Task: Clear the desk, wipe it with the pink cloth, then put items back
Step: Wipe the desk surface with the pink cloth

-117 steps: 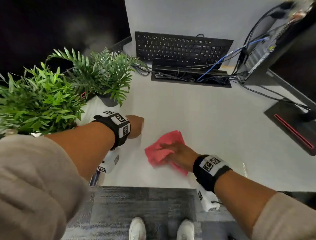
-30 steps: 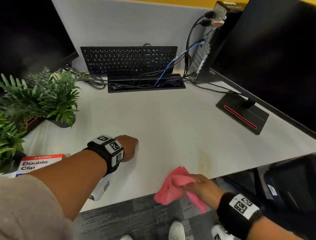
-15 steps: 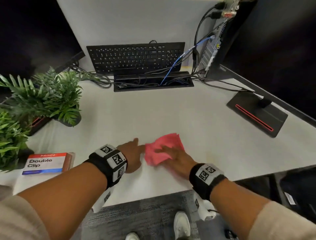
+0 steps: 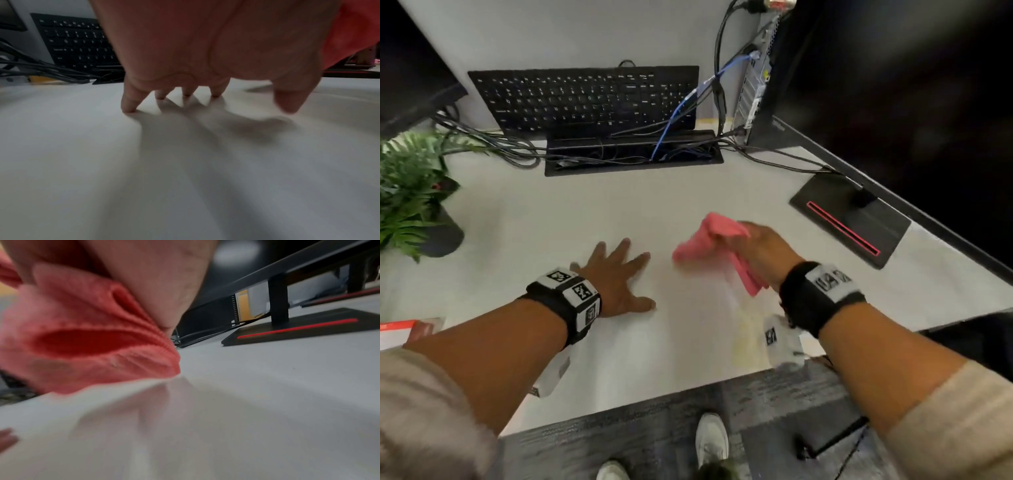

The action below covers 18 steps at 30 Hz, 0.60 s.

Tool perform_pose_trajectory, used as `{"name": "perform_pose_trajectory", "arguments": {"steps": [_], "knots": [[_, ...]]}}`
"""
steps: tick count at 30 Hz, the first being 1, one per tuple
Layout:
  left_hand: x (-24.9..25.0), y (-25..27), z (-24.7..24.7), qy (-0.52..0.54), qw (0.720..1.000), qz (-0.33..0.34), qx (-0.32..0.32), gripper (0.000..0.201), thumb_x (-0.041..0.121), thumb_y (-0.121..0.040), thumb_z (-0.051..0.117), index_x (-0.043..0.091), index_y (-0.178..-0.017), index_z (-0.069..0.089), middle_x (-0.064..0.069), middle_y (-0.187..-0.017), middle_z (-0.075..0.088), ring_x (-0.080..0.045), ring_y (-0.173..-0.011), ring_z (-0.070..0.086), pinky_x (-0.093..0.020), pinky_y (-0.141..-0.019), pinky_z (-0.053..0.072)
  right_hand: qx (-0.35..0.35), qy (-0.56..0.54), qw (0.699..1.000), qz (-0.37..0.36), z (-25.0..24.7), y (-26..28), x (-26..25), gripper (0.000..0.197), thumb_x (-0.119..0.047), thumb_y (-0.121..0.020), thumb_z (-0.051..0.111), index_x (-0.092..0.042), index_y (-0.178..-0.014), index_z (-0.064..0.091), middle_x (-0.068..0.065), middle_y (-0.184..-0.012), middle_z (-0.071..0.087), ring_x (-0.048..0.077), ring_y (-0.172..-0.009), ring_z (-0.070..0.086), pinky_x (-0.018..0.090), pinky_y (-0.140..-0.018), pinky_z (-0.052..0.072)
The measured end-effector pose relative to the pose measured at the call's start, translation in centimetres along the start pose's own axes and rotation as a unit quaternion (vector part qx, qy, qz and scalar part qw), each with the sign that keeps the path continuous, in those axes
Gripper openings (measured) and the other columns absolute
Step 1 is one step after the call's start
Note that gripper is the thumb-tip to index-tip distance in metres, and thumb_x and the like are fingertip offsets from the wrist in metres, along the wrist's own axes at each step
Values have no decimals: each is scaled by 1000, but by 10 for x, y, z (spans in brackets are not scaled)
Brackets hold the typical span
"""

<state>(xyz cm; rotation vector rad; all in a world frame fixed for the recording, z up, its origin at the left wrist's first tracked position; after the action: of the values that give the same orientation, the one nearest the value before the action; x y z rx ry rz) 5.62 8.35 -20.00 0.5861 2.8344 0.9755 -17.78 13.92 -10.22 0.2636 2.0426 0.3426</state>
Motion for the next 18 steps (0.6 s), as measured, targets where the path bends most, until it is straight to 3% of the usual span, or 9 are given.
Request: {"name": "perform_pose_trajectory", "arguments": {"steps": [2, 4, 7, 10, 12, 13, 15, 16, 18], "knots": [[3, -4, 3, -7, 1000, -4, -8, 100, 80, -71, 49, 51, -146, -11, 12, -160, -21, -32, -148, -13, -67, -109, 21, -23, 17, 999, 24, 3, -20, 15, 35, -58, -85, 55, -28, -94, 68, -9, -63, 69, -3, -52, 56, 26, -71, 46], [5, -5, 4, -11, 1000, -3, -10, 100, 77, -73, 51, 49, -148, -10, 10, -160, -20, -35, -148, -11, -67, -107, 26, -117, -44, 991, 49, 27, -26, 37, 26, -31, -87, 61, -17, -108, 59, -15, -88, 67, 6, -83, 59, 29, -89, 40], [7, -4, 3, -16, 1000, -3, -8, 99, 74, -75, 52, 47, -149, -8, 8, -160, -18, -36, -147, -9, -68, -105, 30, -161, 50, 985, 23, 62, 15, 60, 36, -14, -96, 52, -11, -132, 52, 4, -134, 54, 14, -118, 53, 26, -101, 38], [7, -4, 4, -21, 1000, 3, -4, 99, 74, -75, 53, 47, -149, -8, 9, -160, -17, -36, -147, -7, -68, -103, 33, -185, 138, 972, -37, 87, 79, 75, 48, -13, -96, 51, -18, -143, 43, 7, -148, 40, 15, -137, 35, 23, -113, 24], [6, -4, 3, -23, 1000, 5, -7, 100, 75, -74, 52, 47, -148, -8, 8, -160, -17, -37, -147, -7, -68, -103, 33, -202, 187, 957, -91, 96, 112, 79, 43, -18, -97, 51, -21, -139, 46, 1, -143, 45, 11, -133, 34, 18, -115, 19], [6, -5, 3, -24, 1000, 5, -9, 100, 75, -74, 52, 47, -148, -9, 8, -160, -18, -37, -146, -7, -67, -104, 33, -206, 169, 960, -91, 95, 120, 81, 35, -20, -97, 50, -21, -132, 53, -3, -133, 54, 6, -123, 42, 21, -112, 29], [7, -5, 2, -25, 1000, 6, -11, 100, 75, -75, 51, 46, -149, -8, 6, -160, -17, -38, -146, -7, -66, -105, 33, -216, 63, 974, -30, 82, 126, 68, 20, -21, -96, 50, -18, -109, 65, -15, -99, 67, -1, -90, 58, 32, -92, 50], [8, -5, 2, -27, 1000, 8, -10, 99, 75, -75, 51, 46, -149, -8, 6, -160, -17, -38, -146, -6, -66, -104, 33, -219, 1, 976, 3, 71, 123, 58, 18, -22, -97, 49, -20, -100, 67, -18, -87, 70, -1, -76, 61, 30, -80, 54], [8, -4, 2, -33, 999, 9, -9, 99, 75, -75, 51, 45, -149, -8, 5, -160, -16, -38, -146, -6, -66, -104, 34, -184, -88, 977, 58, 42, 106, 38, 23, -32, -97, 48, -19, -95, 67, -13, -86, 75, 7, -69, 65, 27, -68, 58]]}}
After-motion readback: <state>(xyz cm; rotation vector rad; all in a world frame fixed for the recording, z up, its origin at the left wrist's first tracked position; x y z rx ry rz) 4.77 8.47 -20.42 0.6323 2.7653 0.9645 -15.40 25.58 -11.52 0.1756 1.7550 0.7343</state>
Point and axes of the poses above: each hand's wrist, its own y-axis away from the middle knuckle, its own z-axis out of the palm, x = y × z, the point moved 4 cm from there along -y, towards the middle knuckle
